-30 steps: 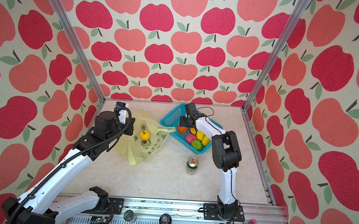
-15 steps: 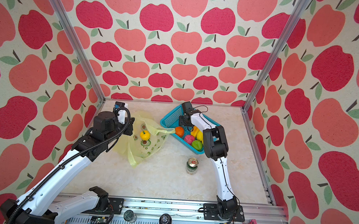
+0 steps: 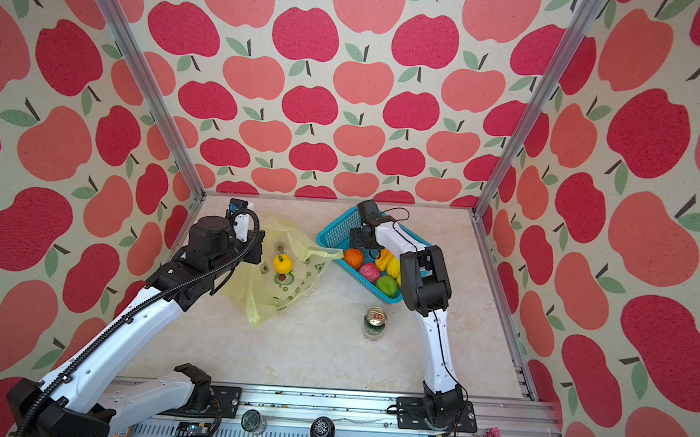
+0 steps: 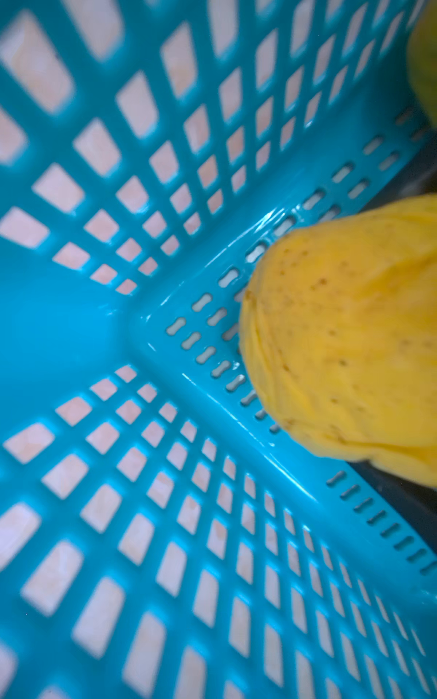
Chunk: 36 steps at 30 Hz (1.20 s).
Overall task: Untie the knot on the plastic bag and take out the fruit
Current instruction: 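Lower the yellow fruit into the basket and open the right gripper, then move the right gripper into the bag over the last yellow fruit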
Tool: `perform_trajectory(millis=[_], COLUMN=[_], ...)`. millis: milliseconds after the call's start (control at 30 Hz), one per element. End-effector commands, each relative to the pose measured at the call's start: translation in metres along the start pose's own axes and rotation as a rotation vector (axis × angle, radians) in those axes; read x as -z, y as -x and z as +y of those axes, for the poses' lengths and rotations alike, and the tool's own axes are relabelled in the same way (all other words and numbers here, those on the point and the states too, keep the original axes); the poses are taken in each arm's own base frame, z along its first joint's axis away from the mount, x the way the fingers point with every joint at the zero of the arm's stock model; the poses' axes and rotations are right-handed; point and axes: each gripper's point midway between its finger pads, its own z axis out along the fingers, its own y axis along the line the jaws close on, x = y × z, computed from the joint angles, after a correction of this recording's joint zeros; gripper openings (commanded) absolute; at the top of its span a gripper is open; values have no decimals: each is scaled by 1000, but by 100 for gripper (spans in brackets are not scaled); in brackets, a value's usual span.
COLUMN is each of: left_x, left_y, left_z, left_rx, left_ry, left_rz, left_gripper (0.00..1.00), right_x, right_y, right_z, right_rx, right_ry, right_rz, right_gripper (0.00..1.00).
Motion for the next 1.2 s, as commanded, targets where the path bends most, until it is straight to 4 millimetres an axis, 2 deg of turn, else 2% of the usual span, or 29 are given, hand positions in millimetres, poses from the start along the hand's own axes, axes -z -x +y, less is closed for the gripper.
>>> perform_trajectory(millis=[0, 200, 300, 433, 500, 567, 633, 733, 833, 900, 1033, 1167], left_x=[7, 6, 6, 9, 10, 9, 7, 4, 6, 8, 11, 9], left_y=[12, 12, 12, 14, 14, 14, 13, 11, 11, 11, 13, 12], left_z=[-3, -2, -2, 0, 1, 0, -1, -1, 0, 1, 0, -1], left_rx=[-15, -15, -16, -19, -16, -12, -10, -8, -5, -3, 0, -1], left_ry=[-6, -3, -2, 8, 4, -1, -4, -2, 2, 5, -1, -7], left_rz=[-30, -29, -29, -32, -43, -46, -37, -21, -20, -26, -42, -32], left_gripper=[0, 0, 0, 0, 0, 0, 0, 0, 0, 0, 0, 0], right_x=[57, 143, 186, 237, 256, 269, 279, 297, 315, 315, 298, 263], right_y=[31, 48, 51, 40, 25, 2, -26, -61, -84, -94, -115, -123], right_z=[-5, -9, 1, 36, 60, 86, 112, 149, 180, 195, 225, 240], right_rx=[-30, -82, -80, 1, 104, 225, 359, 538, 661, 705, 799, 813], right_ry=[-1, 38, 87, 175, 202, 220, 254, 362, 452, 486, 500, 484], right_rz=[-150, -391, -515, -606, -634, -664, -706, -793, -837, -834, -789, -714], right_gripper=[82, 84, 83, 76, 68, 61, 53, 45, 38, 37, 36, 36])
